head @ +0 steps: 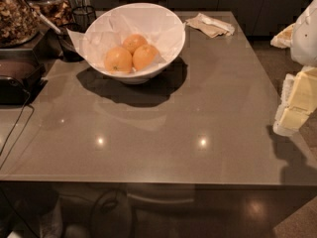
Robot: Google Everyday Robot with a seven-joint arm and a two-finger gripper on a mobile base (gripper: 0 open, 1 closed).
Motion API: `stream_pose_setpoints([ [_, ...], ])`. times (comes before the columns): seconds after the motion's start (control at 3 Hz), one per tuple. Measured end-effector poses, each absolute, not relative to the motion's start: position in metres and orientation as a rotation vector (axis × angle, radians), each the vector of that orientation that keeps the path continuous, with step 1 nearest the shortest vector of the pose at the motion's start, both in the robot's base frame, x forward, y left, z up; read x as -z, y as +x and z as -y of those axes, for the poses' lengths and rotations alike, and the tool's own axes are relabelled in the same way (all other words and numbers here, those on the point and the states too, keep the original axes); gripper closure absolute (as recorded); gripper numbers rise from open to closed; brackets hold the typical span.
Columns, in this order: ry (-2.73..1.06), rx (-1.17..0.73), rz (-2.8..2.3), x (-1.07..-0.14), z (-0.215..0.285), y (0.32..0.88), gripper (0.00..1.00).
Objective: Pick orange from white bowl
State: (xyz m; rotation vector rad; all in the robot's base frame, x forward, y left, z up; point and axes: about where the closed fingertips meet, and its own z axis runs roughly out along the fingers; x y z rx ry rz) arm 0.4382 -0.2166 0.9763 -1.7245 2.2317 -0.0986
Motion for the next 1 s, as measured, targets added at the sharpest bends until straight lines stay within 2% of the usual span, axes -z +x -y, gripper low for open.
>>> stream_pose_setpoints([
  [0.67,-1.712,0.081,-2.303,-0.973,0.21,0.449,0.0],
  [1.0,-1.663,0.039,-2.426,-0.965,0.197,0.483,0.0],
])
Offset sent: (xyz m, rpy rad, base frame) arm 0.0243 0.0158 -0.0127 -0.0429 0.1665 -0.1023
